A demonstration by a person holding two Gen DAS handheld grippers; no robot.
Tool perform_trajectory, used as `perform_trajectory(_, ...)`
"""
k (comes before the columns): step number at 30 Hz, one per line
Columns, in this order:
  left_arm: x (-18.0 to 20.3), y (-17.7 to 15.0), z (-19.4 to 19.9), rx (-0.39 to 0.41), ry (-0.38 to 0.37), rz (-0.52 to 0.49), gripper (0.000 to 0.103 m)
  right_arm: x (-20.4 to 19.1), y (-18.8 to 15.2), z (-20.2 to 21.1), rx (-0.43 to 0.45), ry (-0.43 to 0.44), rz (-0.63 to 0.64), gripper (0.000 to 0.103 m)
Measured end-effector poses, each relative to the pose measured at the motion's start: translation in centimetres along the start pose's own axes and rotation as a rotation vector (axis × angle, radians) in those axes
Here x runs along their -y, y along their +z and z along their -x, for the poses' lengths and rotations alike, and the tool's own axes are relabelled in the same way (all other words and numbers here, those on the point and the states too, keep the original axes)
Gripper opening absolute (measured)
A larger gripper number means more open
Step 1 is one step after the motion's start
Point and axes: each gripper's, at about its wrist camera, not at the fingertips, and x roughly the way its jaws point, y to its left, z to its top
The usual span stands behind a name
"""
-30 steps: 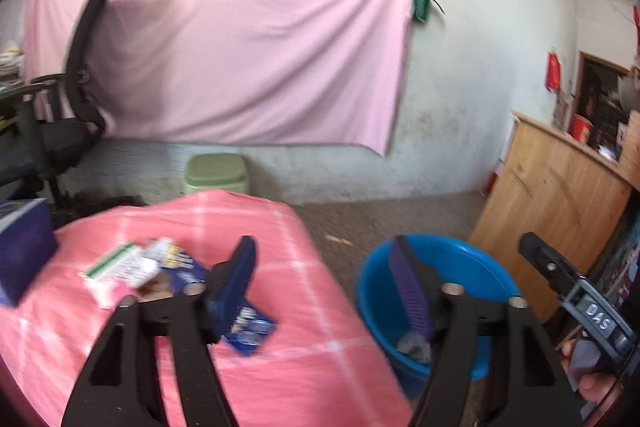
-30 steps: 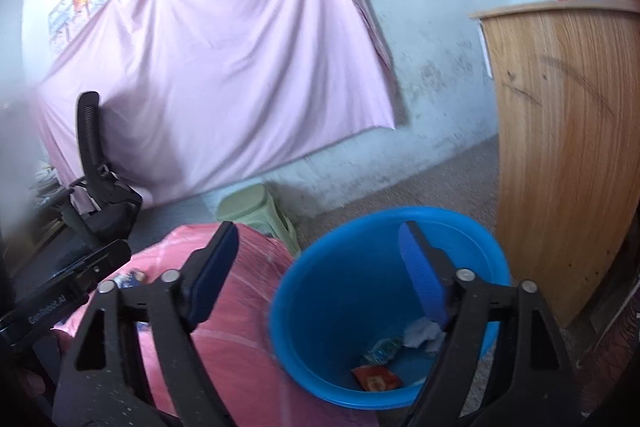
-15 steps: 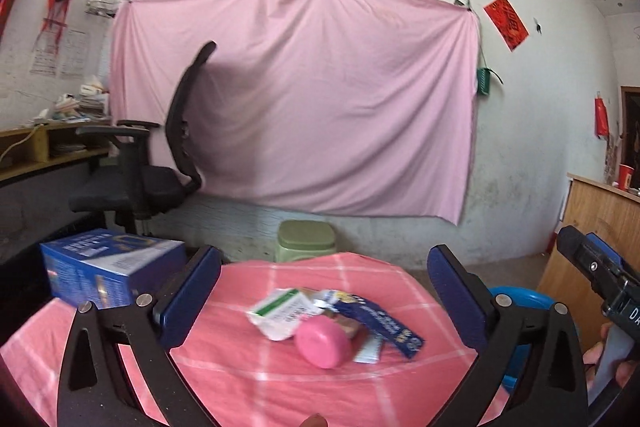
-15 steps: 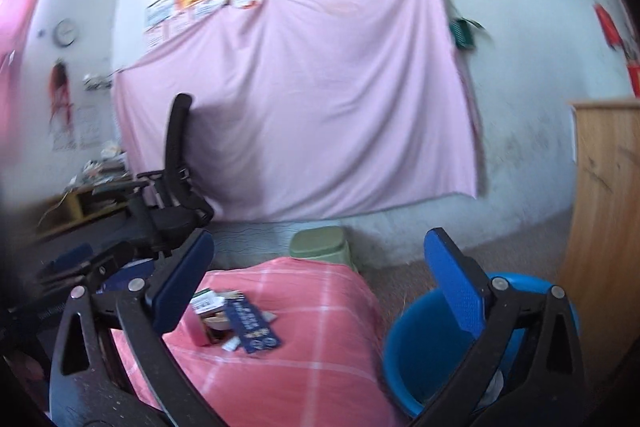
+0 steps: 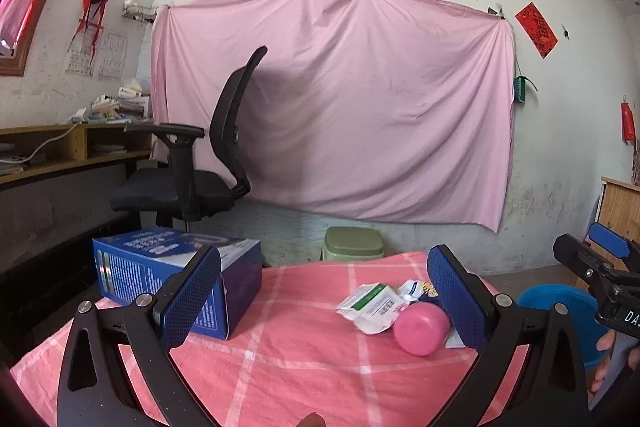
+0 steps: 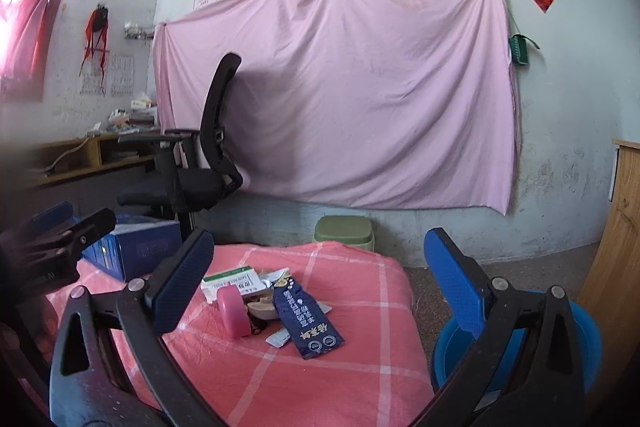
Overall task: Collect trash
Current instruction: 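Move both grippers back to the table, then grasp the blue snack wrapper with the right gripper while the left grasps the white paper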
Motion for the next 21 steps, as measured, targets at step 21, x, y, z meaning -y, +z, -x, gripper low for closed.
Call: perform_trajectory(21, -1.9, -3.1, -12.7, -0.492, -0.173, 0.117, 0.089, 0.2, -3.9, -8.9, -0.459, -0.013, 0.002, 0.094)
